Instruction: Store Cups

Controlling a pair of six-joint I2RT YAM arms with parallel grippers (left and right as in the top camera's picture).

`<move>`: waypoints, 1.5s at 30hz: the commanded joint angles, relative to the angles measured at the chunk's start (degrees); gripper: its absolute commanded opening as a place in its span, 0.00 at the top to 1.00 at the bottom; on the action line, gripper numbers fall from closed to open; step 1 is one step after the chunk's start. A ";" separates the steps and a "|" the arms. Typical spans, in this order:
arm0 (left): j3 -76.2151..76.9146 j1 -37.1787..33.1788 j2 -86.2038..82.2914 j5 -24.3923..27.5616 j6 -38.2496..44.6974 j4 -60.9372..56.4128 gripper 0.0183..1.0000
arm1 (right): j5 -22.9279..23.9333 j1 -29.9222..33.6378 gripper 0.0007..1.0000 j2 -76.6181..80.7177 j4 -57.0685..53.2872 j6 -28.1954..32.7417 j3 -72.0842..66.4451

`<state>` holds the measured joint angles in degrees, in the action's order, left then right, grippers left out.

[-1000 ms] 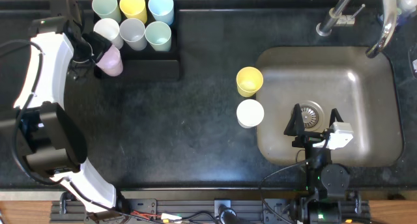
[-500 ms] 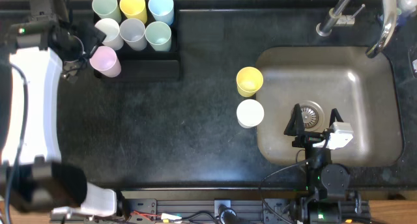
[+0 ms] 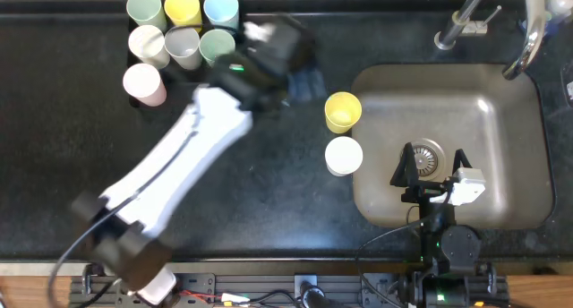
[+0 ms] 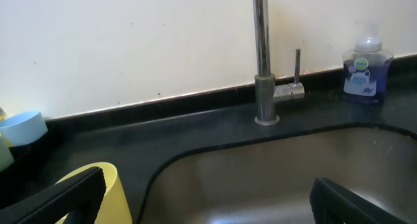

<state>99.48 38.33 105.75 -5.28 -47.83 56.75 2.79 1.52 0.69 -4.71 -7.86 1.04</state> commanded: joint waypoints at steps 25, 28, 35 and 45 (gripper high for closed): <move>0.39 1.51 12.31 8.22 1.31 -2.71 0.01 | -0.39 0.37 0.00 -0.52 0.28 -0.02 -0.76; 0.39 1.51 12.94 8.24 1.29 -2.73 0.07 | -0.39 0.37 0.00 -0.52 0.28 -0.02 -0.76; 0.39 1.51 13.11 8.20 1.31 -3.61 0.78 | -0.39 0.37 0.00 -0.52 0.28 -0.02 -0.76; 1.95 -2.78 9.92 6.97 1.29 -3.91 0.98 | -0.42 0.37 0.00 -0.52 0.28 -0.02 -0.76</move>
<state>99.81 38.39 118.39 3.09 -46.70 52.49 2.79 1.52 0.69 -4.71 -7.90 1.04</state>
